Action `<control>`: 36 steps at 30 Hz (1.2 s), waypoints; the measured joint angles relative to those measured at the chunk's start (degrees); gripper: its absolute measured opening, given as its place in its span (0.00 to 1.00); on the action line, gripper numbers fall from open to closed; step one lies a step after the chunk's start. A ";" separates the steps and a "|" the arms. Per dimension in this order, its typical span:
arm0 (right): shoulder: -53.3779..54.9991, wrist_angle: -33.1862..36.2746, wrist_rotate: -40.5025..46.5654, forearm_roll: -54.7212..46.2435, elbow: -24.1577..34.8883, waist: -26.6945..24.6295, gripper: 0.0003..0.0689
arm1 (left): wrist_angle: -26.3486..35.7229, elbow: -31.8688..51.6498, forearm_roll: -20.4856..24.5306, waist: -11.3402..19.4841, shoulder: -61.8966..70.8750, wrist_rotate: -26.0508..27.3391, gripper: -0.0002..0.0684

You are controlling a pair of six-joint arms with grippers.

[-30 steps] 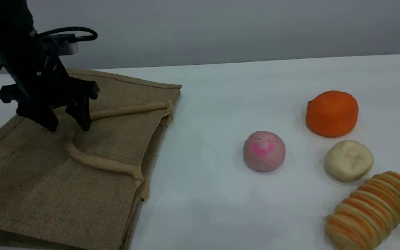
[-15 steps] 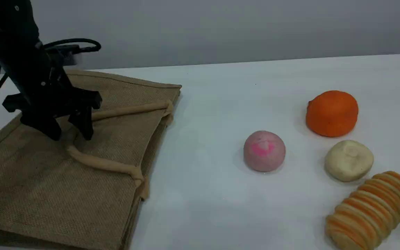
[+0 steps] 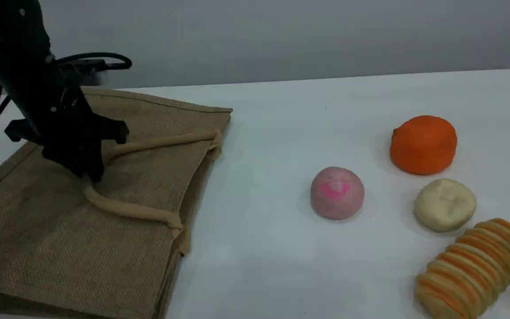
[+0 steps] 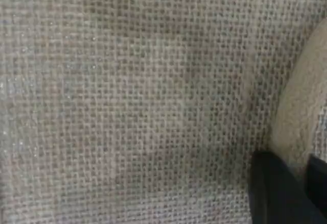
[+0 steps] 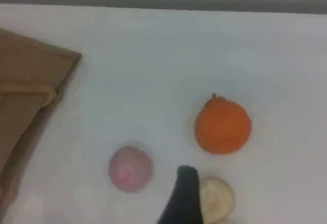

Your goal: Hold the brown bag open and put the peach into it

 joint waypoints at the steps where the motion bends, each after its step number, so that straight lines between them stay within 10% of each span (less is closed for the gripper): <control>1: 0.00 0.00 0.00 0.00 0.00 0.00 0.85 | 0.28 0.00 0.00 0.00 0.00 0.98 0.14; 13: 0.44 -0.05 -0.05 0.00 0.00 0.00 0.85 | 18.19 -13.00 -0.59 0.00 -3.21 6.69 0.14; 24: 9.54 -1.32 -0.07 0.00 0.00 0.00 0.85 | 36.44 -28.29 -9.96 0.00 -3.87 18.35 0.14; 36: 21.51 -1.80 -6.46 4.56 0.00 0.00 0.85 | 37.56 -36.62 -17.87 -0.21 -4.35 24.00 0.14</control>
